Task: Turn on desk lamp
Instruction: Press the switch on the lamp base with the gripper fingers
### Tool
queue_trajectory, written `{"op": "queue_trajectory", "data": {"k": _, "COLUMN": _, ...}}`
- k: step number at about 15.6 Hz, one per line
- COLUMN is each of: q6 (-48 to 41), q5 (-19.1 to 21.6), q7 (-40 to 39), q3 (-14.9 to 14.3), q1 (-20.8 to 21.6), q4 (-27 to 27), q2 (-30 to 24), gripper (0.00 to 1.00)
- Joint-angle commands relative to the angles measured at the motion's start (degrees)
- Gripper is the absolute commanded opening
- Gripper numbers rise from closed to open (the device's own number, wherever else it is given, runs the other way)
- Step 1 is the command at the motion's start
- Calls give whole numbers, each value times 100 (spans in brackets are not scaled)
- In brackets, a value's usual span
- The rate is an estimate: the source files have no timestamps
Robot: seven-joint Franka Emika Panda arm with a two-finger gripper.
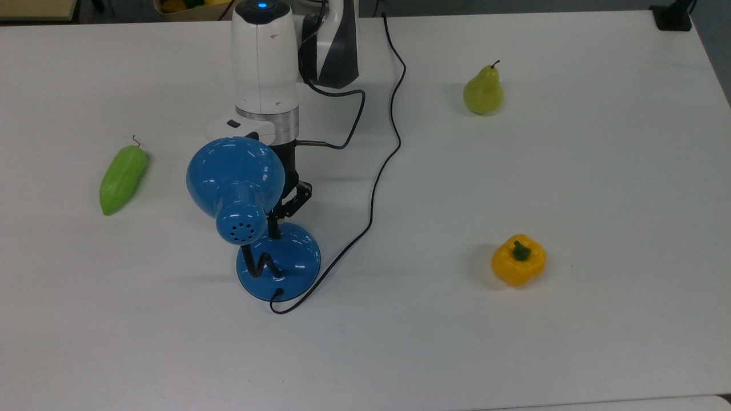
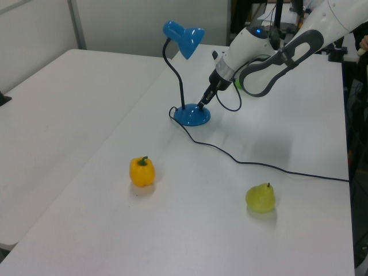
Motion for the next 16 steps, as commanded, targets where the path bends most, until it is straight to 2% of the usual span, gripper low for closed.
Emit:
{"op": "queue_trajectory", "data": {"k": 1, "q6": 143, "q5": -87, "q7": 5, "q3": -7, "q1": -11, "q4": 76, "q2": 109, "gripper": 0}}
{"op": "queue_trajectory", "data": {"k": 16, "q6": 143, "q5": -123, "q7": -30, "q3": -7, "q1": 6, "q4": 243, "q2": 417, "gripper": 0}}
